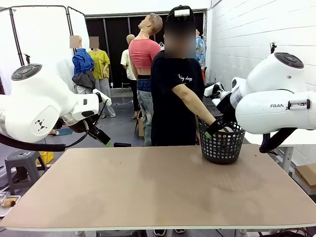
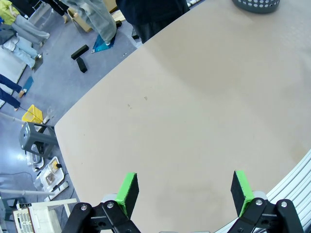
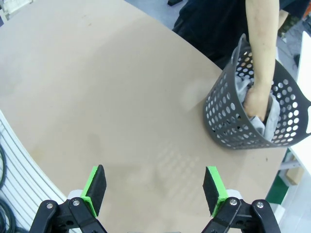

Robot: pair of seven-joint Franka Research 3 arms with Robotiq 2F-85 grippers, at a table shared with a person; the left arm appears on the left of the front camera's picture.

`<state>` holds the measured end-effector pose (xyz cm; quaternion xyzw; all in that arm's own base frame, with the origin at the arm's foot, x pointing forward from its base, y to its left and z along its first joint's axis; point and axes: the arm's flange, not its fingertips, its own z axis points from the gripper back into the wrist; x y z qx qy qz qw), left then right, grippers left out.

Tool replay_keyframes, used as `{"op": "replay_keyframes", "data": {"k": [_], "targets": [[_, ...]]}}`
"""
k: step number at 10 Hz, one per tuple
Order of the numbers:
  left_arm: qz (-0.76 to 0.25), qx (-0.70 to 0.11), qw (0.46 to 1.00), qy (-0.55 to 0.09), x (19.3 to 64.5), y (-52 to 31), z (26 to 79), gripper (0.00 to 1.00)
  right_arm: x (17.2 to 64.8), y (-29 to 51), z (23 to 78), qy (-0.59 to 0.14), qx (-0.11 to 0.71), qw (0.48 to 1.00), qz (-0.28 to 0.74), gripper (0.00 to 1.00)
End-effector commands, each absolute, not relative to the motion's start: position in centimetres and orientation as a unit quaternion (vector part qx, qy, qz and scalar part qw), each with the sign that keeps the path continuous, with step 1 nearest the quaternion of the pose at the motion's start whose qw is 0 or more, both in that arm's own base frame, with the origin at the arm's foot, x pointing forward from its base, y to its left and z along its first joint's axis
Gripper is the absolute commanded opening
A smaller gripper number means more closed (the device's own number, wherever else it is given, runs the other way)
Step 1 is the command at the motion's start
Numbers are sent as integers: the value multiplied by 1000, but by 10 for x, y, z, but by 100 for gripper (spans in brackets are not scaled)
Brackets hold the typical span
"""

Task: Fold the training pants.
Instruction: Grab both ends of the Training pants handed by a person.

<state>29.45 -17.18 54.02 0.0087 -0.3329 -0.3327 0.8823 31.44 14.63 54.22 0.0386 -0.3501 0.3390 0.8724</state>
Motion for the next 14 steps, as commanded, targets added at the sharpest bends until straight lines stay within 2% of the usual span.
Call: {"op": "replay_keyframes", "data": {"k": [1,14], "targets": [[-338,10,880,-334,294,-171,541,100,315,146,542,-350,40,872,339,100],[-338,10,880,-334,294,-171,541,100,315,146,542,-350,40,872,339,100]]}}
